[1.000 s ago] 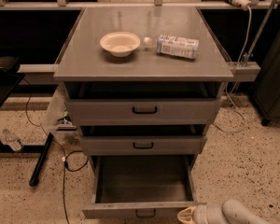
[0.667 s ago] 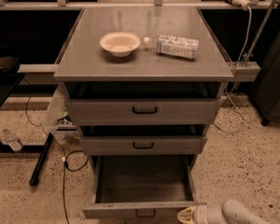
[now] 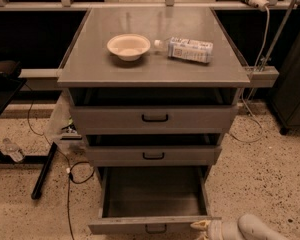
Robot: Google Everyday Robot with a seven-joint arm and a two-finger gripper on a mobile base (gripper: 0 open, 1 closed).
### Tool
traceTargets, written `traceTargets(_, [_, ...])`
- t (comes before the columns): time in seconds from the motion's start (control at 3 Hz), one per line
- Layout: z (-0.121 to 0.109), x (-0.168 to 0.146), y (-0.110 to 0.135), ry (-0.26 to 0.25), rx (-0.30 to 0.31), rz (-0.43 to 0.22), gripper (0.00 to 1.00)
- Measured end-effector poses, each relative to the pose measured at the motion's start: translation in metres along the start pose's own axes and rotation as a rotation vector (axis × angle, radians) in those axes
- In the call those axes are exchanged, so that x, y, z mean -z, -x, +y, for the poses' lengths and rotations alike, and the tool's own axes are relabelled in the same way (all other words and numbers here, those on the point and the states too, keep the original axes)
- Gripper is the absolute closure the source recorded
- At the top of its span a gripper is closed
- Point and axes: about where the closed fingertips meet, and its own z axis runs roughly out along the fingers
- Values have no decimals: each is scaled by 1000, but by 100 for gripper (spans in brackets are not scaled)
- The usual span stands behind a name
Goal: Close bottom drawer
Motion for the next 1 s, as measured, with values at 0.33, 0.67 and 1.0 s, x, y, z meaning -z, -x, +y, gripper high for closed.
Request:
traceTargets(0.33, [-2, -5, 0, 17, -3, -21, 0])
traceTargets(0.67, [-17, -17, 4, 13, 2, -30, 19])
traceTargets(1.0, [-36, -33, 14, 23, 47, -26, 42])
